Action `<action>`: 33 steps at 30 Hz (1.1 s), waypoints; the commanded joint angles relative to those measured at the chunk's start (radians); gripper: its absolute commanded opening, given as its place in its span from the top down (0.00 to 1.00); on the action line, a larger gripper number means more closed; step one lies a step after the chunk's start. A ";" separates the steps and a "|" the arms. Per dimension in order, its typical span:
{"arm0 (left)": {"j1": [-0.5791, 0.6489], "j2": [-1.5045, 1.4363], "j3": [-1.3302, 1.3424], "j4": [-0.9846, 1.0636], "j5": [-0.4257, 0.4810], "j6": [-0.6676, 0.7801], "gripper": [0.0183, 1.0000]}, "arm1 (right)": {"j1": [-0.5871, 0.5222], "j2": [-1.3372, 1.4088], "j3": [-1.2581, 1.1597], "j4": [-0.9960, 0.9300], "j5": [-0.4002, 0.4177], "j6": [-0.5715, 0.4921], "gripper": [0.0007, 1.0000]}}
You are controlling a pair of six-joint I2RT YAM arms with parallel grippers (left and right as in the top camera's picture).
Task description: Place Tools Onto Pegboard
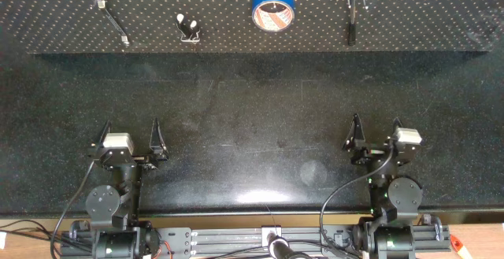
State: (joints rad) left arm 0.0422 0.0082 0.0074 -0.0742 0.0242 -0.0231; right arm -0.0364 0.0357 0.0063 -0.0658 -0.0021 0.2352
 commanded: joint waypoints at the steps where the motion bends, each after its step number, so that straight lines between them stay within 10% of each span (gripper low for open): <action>1: -0.004 -0.005 -0.002 -0.006 0.007 0.013 0.00 | 0.021 -0.016 -0.002 -0.009 -0.012 -0.144 0.05; 33: -0.004 -0.005 -0.002 -0.006 0.007 0.013 0.00 | 0.101 -0.035 -0.002 -0.008 -0.008 -0.214 0.05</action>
State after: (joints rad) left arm 0.0422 0.0082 0.0071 -0.0742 0.0242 -0.0231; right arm 0.0593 0.0128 0.0063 -0.0673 -0.0059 0.0383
